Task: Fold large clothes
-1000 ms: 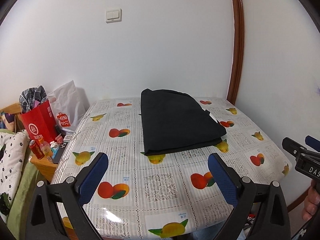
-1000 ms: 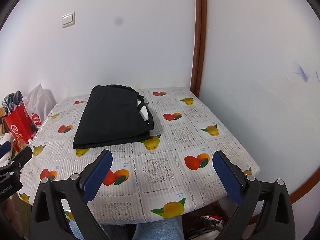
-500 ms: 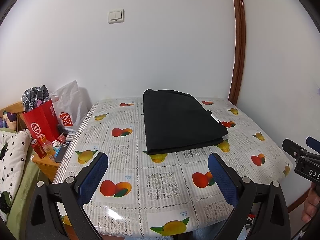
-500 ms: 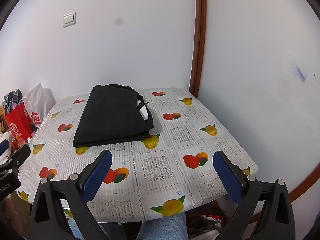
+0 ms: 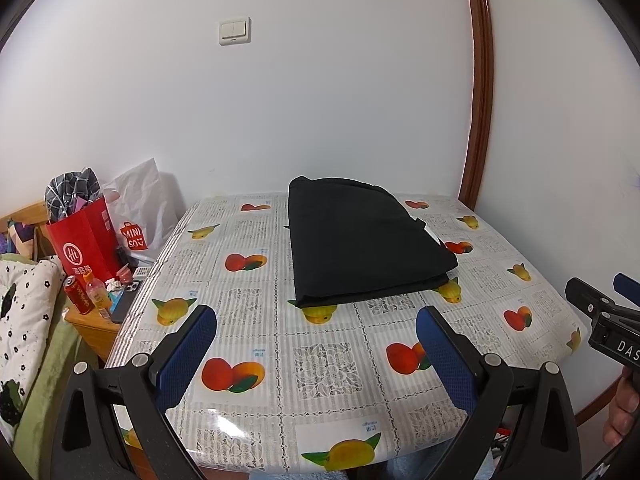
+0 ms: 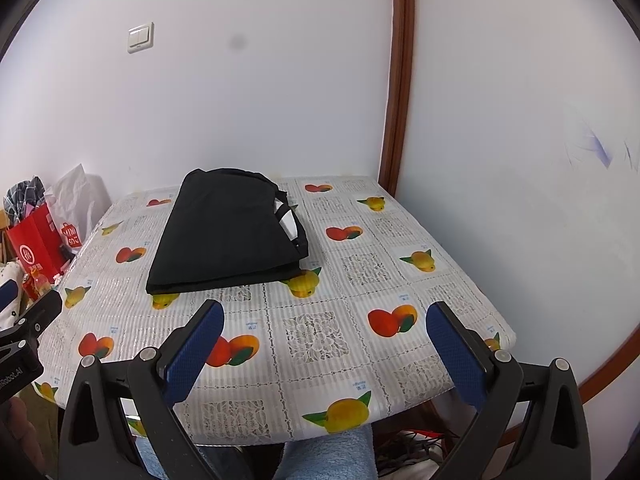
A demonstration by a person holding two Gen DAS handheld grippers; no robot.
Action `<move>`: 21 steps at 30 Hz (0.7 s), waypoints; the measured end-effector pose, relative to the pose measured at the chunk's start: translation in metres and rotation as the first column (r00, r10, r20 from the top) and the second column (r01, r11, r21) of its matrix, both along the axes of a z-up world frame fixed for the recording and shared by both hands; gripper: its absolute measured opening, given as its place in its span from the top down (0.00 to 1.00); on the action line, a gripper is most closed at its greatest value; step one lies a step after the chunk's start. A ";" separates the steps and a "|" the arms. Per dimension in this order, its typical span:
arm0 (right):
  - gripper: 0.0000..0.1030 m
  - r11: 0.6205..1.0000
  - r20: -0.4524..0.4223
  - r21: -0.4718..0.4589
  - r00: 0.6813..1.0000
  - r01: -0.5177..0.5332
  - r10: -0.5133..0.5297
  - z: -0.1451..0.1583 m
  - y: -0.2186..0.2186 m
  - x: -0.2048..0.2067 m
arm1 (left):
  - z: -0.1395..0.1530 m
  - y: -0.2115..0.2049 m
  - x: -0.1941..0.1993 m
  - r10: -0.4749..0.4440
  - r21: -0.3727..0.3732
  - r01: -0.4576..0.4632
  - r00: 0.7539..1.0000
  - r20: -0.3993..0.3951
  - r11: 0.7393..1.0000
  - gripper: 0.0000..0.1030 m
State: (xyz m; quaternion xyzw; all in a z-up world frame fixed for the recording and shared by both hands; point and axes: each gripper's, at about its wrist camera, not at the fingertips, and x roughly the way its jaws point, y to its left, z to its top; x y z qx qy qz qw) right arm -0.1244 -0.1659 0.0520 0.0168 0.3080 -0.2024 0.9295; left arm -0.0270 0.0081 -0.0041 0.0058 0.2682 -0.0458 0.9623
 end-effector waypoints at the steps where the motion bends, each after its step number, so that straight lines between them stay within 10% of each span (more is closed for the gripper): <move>1: 0.03 1.000 0.000 -0.001 1.000 0.000 0.000 0.000 0.000 0.000 | 0.000 0.000 0.000 0.000 0.000 0.000 1.000 -0.001 1.000 0.02; 21: 0.03 1.000 0.001 0.000 1.000 0.013 -0.013 0.001 -0.006 -0.002 | -0.001 -0.003 0.000 0.003 -0.001 -0.003 1.000 -0.002 1.000 0.02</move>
